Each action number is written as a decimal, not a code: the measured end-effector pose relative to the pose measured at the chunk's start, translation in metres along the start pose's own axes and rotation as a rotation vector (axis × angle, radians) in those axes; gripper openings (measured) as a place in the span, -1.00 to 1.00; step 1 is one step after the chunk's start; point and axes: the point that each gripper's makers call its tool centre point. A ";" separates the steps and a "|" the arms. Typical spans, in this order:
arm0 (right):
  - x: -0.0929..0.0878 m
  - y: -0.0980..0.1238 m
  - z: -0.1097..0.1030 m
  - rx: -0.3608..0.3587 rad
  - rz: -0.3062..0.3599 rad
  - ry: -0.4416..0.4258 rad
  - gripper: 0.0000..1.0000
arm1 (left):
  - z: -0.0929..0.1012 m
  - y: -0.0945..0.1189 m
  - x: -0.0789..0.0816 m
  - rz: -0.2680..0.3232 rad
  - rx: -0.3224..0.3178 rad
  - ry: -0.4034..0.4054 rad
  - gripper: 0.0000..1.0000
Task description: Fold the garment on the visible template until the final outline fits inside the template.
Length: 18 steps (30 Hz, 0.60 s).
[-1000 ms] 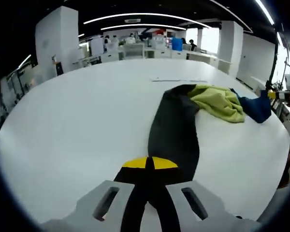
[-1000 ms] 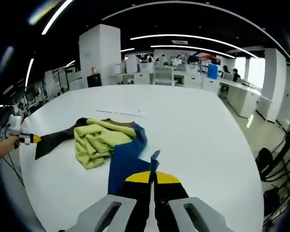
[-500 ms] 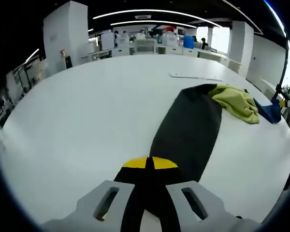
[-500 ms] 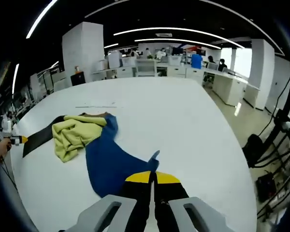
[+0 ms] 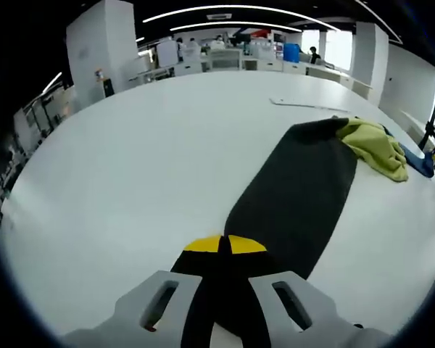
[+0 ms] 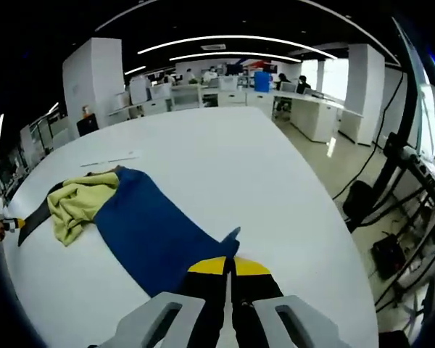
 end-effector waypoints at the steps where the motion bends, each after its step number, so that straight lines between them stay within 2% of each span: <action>1: -0.001 0.000 0.002 -0.004 -0.006 0.001 -1.00 | -0.001 -0.001 0.000 -0.003 0.004 -0.003 -1.00; 6: -0.006 -0.001 0.014 -0.023 -0.028 0.011 -1.00 | -0.008 -0.008 -0.003 -0.027 0.015 -0.002 -1.00; 14: -0.005 -0.004 0.031 -0.038 -0.050 0.020 -1.00 | -0.017 -0.014 0.000 -0.049 0.028 -0.049 -1.00; 18: -0.006 -0.004 0.035 -0.043 -0.053 0.000 -1.00 | -0.023 -0.017 0.001 -0.063 0.037 -0.062 -1.00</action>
Point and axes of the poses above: the point that each gripper's makers call its tool centre point, and the gripper's own axes: y roughly backward along the fingers, z roughly to its right, x roughly out of its top, and after that the axes turned 11 degrees about x, right-handed
